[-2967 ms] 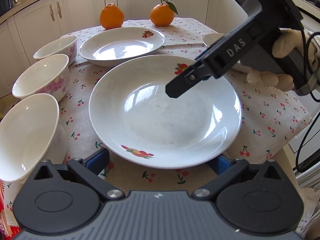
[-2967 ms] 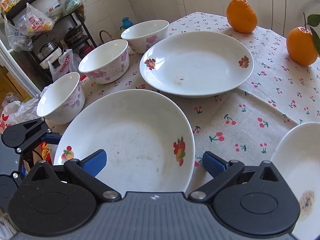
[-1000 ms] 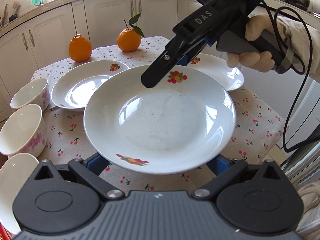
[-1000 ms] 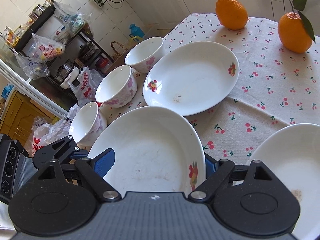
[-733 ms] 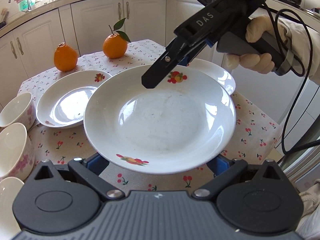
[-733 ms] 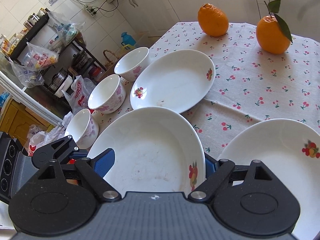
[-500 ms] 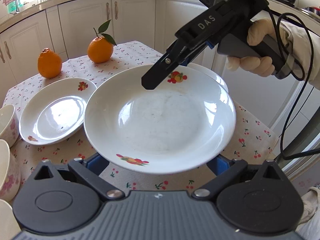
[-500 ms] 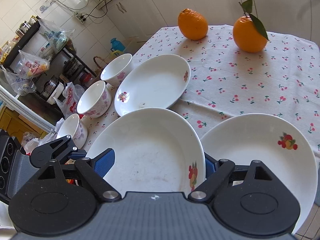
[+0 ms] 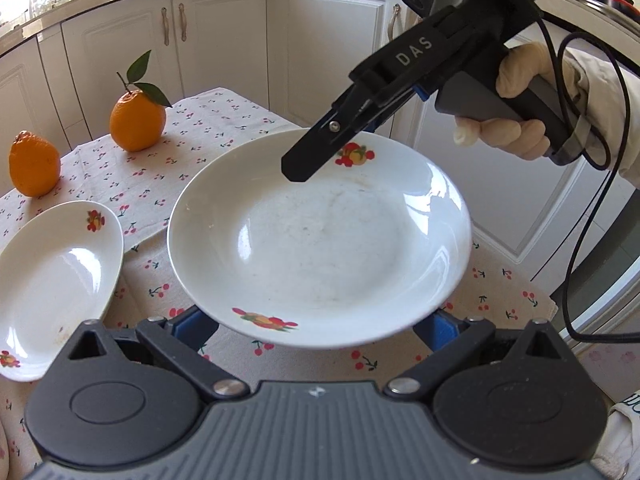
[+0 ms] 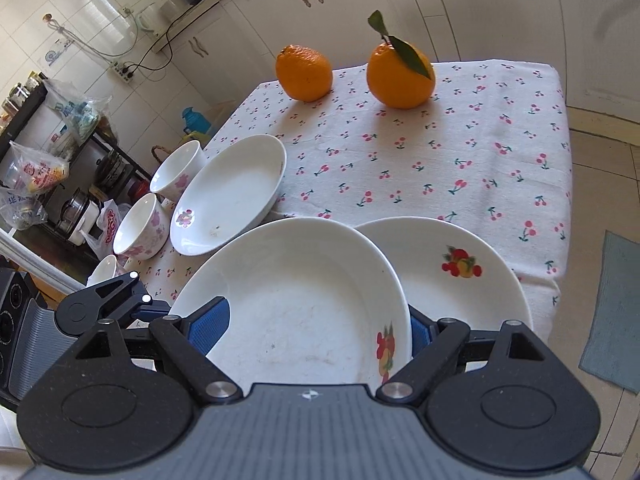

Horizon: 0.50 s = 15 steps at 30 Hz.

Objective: Organize plates and bowls
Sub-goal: 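Lower the held plate onto the stained plate with the right gripper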

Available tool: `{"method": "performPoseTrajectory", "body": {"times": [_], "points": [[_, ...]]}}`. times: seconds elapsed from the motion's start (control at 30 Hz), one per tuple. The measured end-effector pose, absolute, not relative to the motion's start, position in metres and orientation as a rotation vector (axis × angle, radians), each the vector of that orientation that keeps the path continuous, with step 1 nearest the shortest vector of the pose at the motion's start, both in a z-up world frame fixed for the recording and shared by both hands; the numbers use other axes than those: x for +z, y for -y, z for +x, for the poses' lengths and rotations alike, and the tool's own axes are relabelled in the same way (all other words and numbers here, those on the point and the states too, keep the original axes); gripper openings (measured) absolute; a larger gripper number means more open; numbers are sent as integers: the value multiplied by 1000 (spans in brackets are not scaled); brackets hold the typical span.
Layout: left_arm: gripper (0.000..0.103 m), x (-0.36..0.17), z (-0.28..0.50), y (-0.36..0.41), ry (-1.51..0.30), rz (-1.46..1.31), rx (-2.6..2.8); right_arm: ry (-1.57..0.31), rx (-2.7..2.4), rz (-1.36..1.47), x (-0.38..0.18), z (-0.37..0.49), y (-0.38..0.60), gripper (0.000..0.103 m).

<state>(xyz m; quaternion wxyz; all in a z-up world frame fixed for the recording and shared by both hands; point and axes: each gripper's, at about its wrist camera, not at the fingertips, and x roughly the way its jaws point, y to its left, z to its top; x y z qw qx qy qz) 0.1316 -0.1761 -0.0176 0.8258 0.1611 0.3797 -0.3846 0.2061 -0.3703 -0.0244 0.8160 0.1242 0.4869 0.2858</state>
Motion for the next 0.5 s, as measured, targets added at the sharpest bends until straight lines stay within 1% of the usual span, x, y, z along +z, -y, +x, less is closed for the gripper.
{"method": "performPoseTrajectory", "body": {"times": [0.5], "points": [[101,-22,149,198,-812,378,-837,-1027,556,304,-36,207,400,92]]}}
